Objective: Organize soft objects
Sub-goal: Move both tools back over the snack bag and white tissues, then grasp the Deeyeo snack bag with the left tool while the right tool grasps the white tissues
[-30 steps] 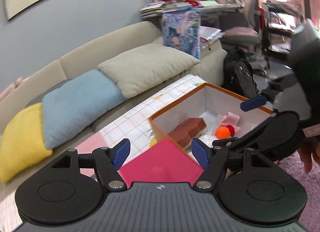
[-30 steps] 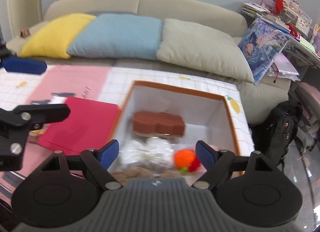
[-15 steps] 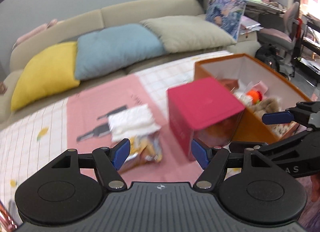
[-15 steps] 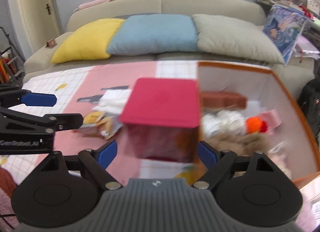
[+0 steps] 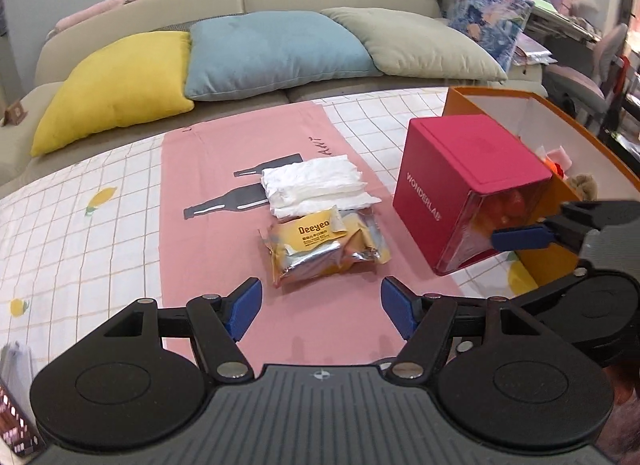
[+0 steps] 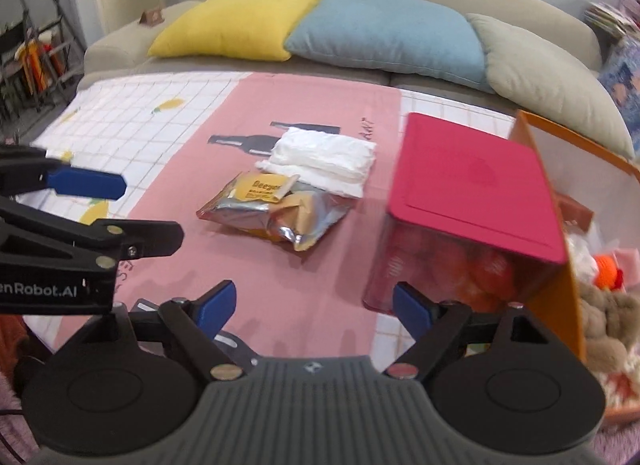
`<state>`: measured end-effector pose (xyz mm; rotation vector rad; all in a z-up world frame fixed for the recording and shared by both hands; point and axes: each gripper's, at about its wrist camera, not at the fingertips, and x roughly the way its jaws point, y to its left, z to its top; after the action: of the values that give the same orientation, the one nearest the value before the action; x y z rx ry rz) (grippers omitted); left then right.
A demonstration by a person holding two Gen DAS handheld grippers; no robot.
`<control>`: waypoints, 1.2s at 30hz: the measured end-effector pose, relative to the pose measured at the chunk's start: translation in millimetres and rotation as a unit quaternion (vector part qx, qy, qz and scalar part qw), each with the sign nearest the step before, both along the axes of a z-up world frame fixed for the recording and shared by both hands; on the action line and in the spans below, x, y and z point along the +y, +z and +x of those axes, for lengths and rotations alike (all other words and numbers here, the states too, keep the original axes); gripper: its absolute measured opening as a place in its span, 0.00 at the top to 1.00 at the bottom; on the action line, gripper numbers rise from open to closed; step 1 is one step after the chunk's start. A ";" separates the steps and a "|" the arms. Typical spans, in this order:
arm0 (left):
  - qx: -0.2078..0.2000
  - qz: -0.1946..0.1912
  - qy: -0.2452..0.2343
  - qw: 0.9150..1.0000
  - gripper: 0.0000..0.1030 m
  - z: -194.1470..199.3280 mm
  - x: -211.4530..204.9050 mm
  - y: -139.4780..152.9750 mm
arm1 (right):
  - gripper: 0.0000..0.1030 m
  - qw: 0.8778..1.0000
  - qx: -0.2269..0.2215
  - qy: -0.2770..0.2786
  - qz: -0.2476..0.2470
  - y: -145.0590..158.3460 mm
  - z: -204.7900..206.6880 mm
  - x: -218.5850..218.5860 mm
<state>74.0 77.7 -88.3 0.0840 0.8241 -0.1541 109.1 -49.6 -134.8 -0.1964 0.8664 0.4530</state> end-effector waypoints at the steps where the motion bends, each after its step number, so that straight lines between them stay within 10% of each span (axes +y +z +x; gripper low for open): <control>1: 0.001 0.005 -0.004 1.000 0.22 3.0 2.8 -3.5 | 0.27 1.000 0.000 0.009 -0.006 -2.1 3.3 5.2; 27: 0.050 -0.005 -0.038 0.998 0.22 93.3 16.5 -78.9 | 0.77 0.981 -0.058 0.110 -0.147 -64.5 51.9 69.1; 36: 0.061 0.014 -0.006 0.998 0.75 91.8 9.2 -76.9 | 0.80 0.981 -0.061 0.114 -0.148 -63.4 56.2 71.7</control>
<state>165.8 86.9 -165.2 0.1072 0.9476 -0.1592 165.4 22.1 -198.2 -0.5960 0.7907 0.5186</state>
